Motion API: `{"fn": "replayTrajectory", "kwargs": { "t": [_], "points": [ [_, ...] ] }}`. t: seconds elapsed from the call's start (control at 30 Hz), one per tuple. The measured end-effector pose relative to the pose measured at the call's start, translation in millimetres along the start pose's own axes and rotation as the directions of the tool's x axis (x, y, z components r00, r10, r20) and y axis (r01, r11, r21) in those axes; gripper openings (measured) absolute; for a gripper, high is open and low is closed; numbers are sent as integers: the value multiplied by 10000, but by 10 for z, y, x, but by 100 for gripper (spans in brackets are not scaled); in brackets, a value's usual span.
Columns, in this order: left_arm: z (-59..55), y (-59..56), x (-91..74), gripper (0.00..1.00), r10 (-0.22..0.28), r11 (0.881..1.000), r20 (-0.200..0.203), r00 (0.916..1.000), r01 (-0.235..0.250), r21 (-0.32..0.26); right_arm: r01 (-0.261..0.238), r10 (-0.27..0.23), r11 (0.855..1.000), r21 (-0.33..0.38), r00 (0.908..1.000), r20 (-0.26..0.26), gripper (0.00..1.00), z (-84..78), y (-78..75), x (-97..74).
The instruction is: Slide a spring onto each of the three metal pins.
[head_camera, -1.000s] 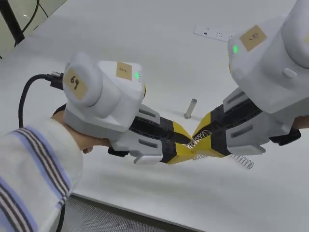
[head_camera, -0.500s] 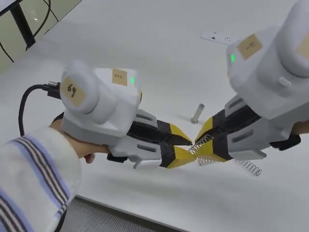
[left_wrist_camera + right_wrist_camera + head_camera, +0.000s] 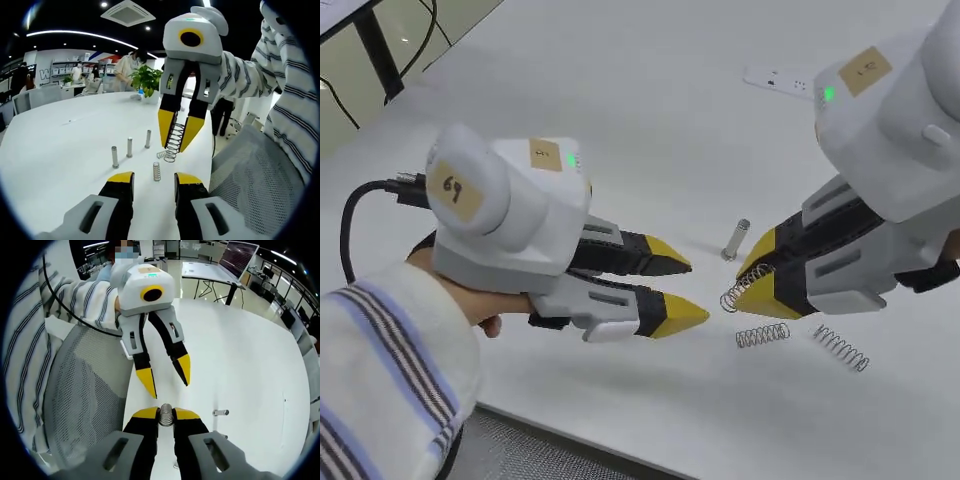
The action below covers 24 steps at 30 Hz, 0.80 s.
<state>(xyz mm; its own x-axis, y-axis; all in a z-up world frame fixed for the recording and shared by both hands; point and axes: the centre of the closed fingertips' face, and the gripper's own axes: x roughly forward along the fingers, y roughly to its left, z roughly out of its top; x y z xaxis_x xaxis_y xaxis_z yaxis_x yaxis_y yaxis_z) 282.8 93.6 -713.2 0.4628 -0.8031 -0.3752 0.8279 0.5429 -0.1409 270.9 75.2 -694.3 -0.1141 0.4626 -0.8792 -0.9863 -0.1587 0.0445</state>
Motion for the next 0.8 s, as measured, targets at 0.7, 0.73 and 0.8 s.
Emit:
{"fn": "replayTrajectory", "kwargs": {
  "t": [0.7,0.73,0.8],
  "points": [
    [-136,320,0,82,1490,9882,-405,9880,-1502,-300,875,-875,9962,31,9960,-172,8,-38,-541,-270],
    [-134,318,1,83,1492,9881,-403,9880,-1505,-316,904,-904,9959,-2,9956,-231,8,-46,-575,-277],
    [-129,323,5,85,1504,9878,-376,9879,-1518,-358,939,-940,9956,-57,9950,-327,8,-61,-656,-282]
  ]
}}
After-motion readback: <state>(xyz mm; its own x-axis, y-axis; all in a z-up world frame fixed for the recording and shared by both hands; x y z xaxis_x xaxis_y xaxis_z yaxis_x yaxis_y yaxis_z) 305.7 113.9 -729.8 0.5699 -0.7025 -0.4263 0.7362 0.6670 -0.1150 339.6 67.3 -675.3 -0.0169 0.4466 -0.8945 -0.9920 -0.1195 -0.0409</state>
